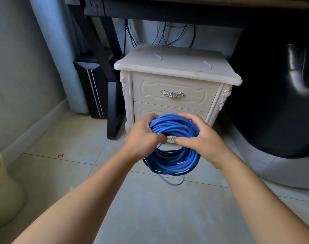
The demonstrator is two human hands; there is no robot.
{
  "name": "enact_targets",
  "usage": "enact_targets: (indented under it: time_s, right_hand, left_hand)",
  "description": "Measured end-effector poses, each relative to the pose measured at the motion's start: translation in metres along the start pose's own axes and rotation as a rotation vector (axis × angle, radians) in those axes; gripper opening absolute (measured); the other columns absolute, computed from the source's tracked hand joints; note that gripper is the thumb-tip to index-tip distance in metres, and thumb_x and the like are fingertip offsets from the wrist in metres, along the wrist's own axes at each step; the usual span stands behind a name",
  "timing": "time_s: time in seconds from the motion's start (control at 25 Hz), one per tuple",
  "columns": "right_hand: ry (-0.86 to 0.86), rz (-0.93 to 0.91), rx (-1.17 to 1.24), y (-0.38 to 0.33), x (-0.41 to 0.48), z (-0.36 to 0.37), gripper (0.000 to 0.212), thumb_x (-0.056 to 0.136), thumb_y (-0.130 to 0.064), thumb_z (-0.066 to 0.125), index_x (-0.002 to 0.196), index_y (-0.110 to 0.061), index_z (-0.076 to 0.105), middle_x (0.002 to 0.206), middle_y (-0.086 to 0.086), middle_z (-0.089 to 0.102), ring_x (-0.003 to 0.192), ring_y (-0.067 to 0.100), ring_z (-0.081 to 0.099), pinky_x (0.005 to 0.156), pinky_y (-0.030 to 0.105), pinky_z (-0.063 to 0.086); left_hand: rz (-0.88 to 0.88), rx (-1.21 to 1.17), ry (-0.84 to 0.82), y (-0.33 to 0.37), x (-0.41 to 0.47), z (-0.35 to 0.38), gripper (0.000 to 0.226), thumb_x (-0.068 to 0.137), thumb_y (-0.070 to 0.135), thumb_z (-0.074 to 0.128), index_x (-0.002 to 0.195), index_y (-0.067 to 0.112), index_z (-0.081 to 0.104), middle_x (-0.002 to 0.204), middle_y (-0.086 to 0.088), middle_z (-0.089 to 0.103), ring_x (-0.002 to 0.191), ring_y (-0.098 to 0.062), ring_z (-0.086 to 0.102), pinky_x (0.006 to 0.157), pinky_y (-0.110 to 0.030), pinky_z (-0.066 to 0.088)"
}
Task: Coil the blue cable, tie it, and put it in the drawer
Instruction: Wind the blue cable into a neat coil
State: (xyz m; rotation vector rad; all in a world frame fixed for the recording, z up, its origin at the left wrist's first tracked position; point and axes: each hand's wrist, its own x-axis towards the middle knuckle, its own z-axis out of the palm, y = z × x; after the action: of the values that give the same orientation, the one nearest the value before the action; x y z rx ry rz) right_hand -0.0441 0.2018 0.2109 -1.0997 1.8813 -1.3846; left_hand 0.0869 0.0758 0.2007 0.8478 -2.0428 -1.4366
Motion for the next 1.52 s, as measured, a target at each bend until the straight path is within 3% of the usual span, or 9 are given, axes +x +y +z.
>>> enact_targets:
  time_s: [0.16,0.4,0.64,0.76,0.84,1.0,1.16,1.36,1.52]
  right_hand:
    - [-0.042,0.104,0.272,0.011,0.0,-0.001,0.063,0.061,-0.035,0.082,0.119,-0.033,0.059,0.105,-0.008,0.072,0.103,0.014,0.068,0.089,0.031,0.051]
    - [0.064,0.137,0.569,0.018,0.001,0.02,0.057,0.067,-0.026,0.078,0.121,-0.027,0.058,0.104,0.001,0.07,0.107,0.033,0.067,0.098,0.047,0.052]
    - [0.165,0.178,0.599,0.021,0.002,0.034,0.037,0.08,-0.004,0.072,0.113,-0.016,0.058,0.087,0.007,0.066,0.088,0.03,0.07,0.075,0.038,0.056]
    - [0.273,0.208,0.573,0.02,0.004,0.032,0.023,0.078,0.01,0.06,0.088,-0.011,0.057,0.066,0.005,0.054,0.067,0.024,0.057,0.064,0.032,0.047]
    - [0.327,0.196,0.578,0.016,0.006,0.024,0.027,0.076,0.015,0.053,0.079,-0.012,0.054,0.06,0.001,0.047,0.059,0.019,0.049,0.055,0.028,0.046]
    - [0.296,0.115,0.406,0.008,0.005,0.01,0.038,0.072,0.013,0.056,0.095,-0.017,0.062,0.066,-0.004,0.057,0.062,0.017,0.055,0.067,0.043,0.056]
    - [0.146,0.001,-0.08,0.002,-0.004,0.006,0.056,0.066,0.004,0.067,0.108,-0.032,0.062,0.089,-0.011,0.07,0.073,0.007,0.064,0.069,0.021,0.051]
    - [0.011,-0.031,-0.326,0.001,-0.007,0.007,0.065,0.063,-0.004,0.07,0.109,-0.048,0.056,0.106,-0.017,0.066,0.095,0.008,0.063,0.084,0.03,0.053]
    - [0.005,-0.066,-0.266,0.0,-0.009,0.006,0.069,0.066,-0.005,0.072,0.12,-0.044,0.055,0.101,-0.013,0.067,0.085,0.01,0.064,0.077,0.026,0.054]
  left_hand:
    - [-0.135,-0.301,0.08,0.0,0.004,-0.004,0.031,0.061,-0.001,0.069,0.091,0.005,0.062,0.065,-0.005,0.051,0.06,-0.021,0.046,0.061,-0.034,0.039]
    - [-0.325,-0.582,0.191,-0.001,0.002,0.0,0.026,0.061,0.003,0.066,0.084,0.013,0.06,0.071,-0.008,0.047,0.069,-0.027,0.046,0.069,-0.042,0.044]
    - [-0.462,-0.716,0.233,-0.004,-0.004,0.008,0.022,0.075,0.005,0.065,0.096,0.01,0.061,0.078,-0.007,0.051,0.071,-0.026,0.054,0.075,-0.041,0.051]
    - [-0.487,-0.65,0.076,-0.005,-0.007,0.007,0.02,0.08,0.01,0.068,0.098,0.011,0.061,0.079,-0.007,0.056,0.072,-0.023,0.058,0.074,-0.039,0.052]
    - [-0.467,-0.502,-0.048,-0.003,-0.008,0.003,0.017,0.083,0.019,0.071,0.097,0.013,0.063,0.085,-0.006,0.065,0.081,-0.021,0.065,0.087,-0.042,0.055]
    - [-0.209,-0.256,-0.104,0.0,-0.004,-0.008,0.055,0.077,0.029,0.081,0.127,0.031,0.055,0.11,0.006,0.068,0.096,-0.008,0.069,0.095,-0.034,0.053]
    - [0.139,0.157,-0.151,0.0,-0.003,-0.011,0.087,0.073,0.024,0.083,0.144,0.042,0.036,0.136,0.016,0.048,0.121,0.004,0.049,0.1,-0.021,0.043]
    - [0.194,0.327,-0.223,-0.006,-0.007,-0.002,0.055,0.073,0.012,0.074,0.119,0.033,0.053,0.098,0.014,0.065,0.084,-0.004,0.063,0.075,-0.021,0.054]
    - [0.128,0.254,-0.167,-0.006,-0.007,0.0,0.033,0.073,0.006,0.069,0.097,0.025,0.056,0.074,0.007,0.062,0.063,-0.01,0.057,0.061,-0.024,0.048]
